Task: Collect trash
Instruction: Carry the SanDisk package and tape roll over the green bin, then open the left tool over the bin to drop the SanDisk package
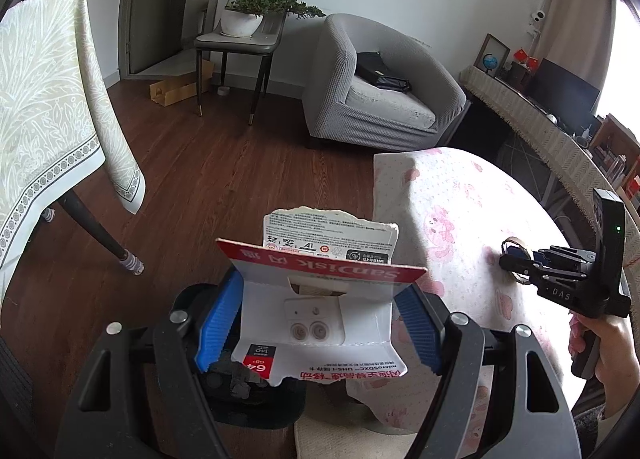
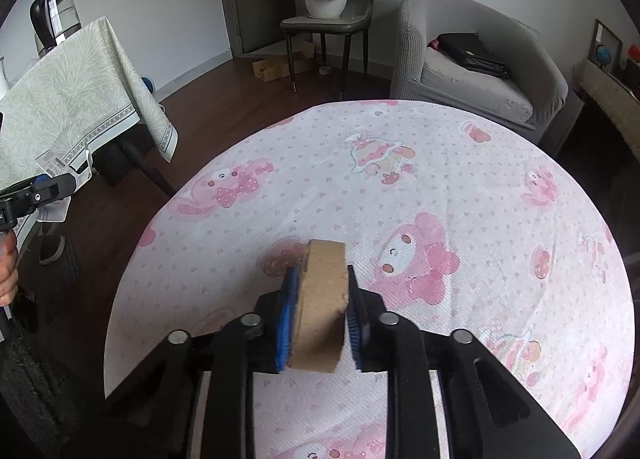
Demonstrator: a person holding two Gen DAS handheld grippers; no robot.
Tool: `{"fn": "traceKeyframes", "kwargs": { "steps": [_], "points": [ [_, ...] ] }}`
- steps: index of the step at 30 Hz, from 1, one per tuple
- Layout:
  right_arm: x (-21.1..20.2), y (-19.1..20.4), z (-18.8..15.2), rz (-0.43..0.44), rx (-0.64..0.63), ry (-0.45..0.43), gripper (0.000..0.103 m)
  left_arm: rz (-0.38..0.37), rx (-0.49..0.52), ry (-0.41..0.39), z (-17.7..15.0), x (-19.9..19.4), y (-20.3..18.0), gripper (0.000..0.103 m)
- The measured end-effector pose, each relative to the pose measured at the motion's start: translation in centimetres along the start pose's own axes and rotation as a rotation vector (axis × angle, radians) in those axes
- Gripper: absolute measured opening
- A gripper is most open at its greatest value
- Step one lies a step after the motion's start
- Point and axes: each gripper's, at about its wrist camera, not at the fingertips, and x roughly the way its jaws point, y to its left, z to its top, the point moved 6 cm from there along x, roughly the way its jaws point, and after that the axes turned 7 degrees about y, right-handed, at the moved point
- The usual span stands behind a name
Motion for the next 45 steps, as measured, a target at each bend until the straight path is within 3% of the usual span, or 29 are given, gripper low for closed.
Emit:
{"fn": "traceKeyframes", "kwargs": {
  "steps": [8, 20, 30, 34, 39, 45],
  "points": [
    [-0.5, 2.0, 1.9, 0.038, 0.001, -0.04, 0.02, 0.061, -0.027, 0.04, -0.8, 1.1, 2.5, 0.077],
    [0.3, 10.1, 5.7, 0.15, -0.068, -0.073, 0.02, 0.155, -0.064, 0.154, -3.9, 4.9, 8.2, 0.077],
    [2.7, 17.2, 7.5, 0.234, -0.137, -0.04, 0.02, 0.221, -0.071, 0.27, -6.9, 8.2, 12.4, 0.077],
    [4.3, 19.9, 7.8, 0.249, -0.167, -0.004, 0.02, 0.206, -0.076, 0.308, -7.9, 9.1, 13.6, 0.078],
    [6.1, 22.6, 7.8, 0.266, -0.197, 0.029, 0.02, 0.203, -0.074, 0.308, -8.3, 9.3, 14.4, 0.083],
    [8.1, 24.2, 7.2, 0.26, -0.203, 0.075, 0.02, 0.202, -0.06, 0.274, -7.9, 7.9, 14.3, 0.08]
  ]
}}
